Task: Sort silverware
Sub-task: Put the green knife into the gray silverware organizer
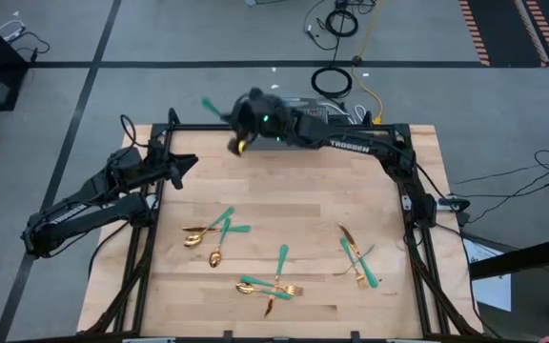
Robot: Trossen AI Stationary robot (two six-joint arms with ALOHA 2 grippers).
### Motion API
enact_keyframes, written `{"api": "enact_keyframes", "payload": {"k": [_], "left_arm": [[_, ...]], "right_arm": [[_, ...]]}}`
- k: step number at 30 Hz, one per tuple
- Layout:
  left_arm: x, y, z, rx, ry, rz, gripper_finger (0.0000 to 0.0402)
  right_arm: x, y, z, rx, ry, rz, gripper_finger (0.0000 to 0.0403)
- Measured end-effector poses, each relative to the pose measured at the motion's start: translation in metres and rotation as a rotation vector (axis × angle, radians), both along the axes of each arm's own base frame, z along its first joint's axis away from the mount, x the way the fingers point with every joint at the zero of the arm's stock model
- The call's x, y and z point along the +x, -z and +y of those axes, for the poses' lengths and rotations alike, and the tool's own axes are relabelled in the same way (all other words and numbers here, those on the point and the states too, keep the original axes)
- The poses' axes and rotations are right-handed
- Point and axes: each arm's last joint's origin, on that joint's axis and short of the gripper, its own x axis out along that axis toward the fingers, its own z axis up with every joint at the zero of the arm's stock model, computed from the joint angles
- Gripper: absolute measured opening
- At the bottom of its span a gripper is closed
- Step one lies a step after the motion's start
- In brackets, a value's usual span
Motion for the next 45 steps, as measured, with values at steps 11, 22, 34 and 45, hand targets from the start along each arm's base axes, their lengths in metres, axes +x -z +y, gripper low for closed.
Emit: {"api": "enact_keyframes", "payload": {"k": [11, 22, 34, 45], "left_arm": [[0.0, 0.0, 0.0, 0.023, -0.004, 0.013, 0.0102], [0.0, 0.0, 0.001, 0.028, -0.025, 0.016, 0.0102], [-0.001, 0.0, 0.002, 0.037, -0.071, 0.022, 0.0102], [-0.001, 0.0, 0.002, 0.036, -0.072, 0.021, 0.0102]], "right_arm": [[-0.013, 0.019, -0.059, -0.003, 0.119, -0.272, 0.0], [-0.028, 0.093, -0.07, 0.096, 0.177, -0.337, 0.0], [-0.036, 0.121, -0.069, 0.097, 0.191, -0.287, 0.0014], [-0.036, 0.124, -0.069, 0.114, 0.193, -0.255, 0.0095]]}}
